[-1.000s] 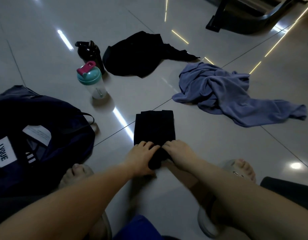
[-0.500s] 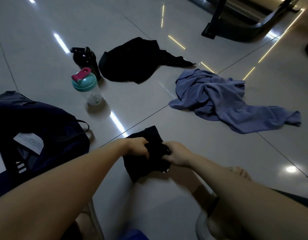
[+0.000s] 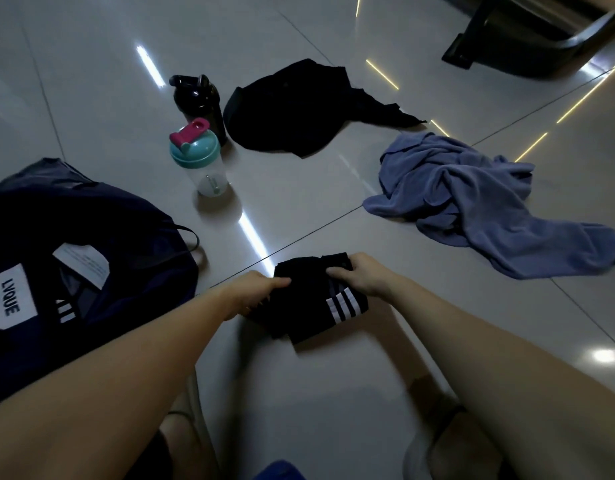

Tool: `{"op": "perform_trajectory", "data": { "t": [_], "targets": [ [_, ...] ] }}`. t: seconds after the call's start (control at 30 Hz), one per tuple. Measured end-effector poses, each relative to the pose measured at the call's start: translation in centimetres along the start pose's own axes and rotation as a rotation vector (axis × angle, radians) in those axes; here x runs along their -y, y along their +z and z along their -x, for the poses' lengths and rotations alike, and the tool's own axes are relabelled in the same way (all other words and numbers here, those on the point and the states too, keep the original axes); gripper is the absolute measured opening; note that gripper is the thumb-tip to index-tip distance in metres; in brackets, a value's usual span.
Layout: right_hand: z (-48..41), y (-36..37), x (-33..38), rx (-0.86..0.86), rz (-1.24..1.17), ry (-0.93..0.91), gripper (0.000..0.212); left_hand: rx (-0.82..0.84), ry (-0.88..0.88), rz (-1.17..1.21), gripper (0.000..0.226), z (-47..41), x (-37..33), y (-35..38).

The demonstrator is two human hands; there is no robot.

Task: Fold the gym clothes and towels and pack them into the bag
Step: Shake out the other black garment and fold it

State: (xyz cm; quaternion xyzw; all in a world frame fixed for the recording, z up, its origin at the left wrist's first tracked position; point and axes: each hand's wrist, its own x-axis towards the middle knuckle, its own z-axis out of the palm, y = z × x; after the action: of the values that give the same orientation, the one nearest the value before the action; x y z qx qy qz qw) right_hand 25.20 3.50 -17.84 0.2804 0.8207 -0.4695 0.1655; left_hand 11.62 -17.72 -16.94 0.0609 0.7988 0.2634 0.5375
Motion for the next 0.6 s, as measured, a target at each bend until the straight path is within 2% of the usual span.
{"op": "perform_trajectory", "data": {
  "t": [0.07,0.13,0.17,0.2,0.23,0.27,0.33,0.43,0.6],
  "targets": [
    [-0.8,-0.1,0.2,-0.009,0.002,0.069,0.041,-0.364,0.157,-0.249,0.05,-0.1,0.1,-0.3],
    [-1.5,0.0,0.5,-0.004,-0.021,0.127,0.045,-0.686,0.522,-0.474,0.047,0.6,0.0,0.4],
    [-1.7,0.0,0.7,-0.001,-0.04,0.156,0.047,-0.728,0.747,-0.546,0.048,1.0,-0.2,1.0],
    [-2.1,0.0,0.8,-0.006,-0.06,0.18,0.048,-0.681,0.926,-0.631,0.052,1.2,-0.4,1.8],
    [-2.1,0.0,1.1,-0.009,-0.08,0.204,0.047,-0.605,1.03,-0.725,0.06,1.3,-0.5,2.9],
    [-2.1,0.0,1.3,-0.015,-0.1,0.228,0.045,-0.538,1.058,-0.81,0.067,0.9,-0.5,4.1],
    [-2.2,0.1,1.5,-0.025,-0.114,0.276,0.044,-0.492,0.966,-0.911,0.073,-0.2,-0.1,6.1],
    [-2.3,0.2,0.6,-0.074,-0.118,0.349,0.055,-0.514,0.857,-0.934,0.069,-1.7,0.3,7.1],
    [-1.8,-0.3,-0.3,-0.207,-0.021,0.359,0.063,-0.524,0.883,-0.833,0.061,-3.3,-0.4,7.1]
  ]
}}
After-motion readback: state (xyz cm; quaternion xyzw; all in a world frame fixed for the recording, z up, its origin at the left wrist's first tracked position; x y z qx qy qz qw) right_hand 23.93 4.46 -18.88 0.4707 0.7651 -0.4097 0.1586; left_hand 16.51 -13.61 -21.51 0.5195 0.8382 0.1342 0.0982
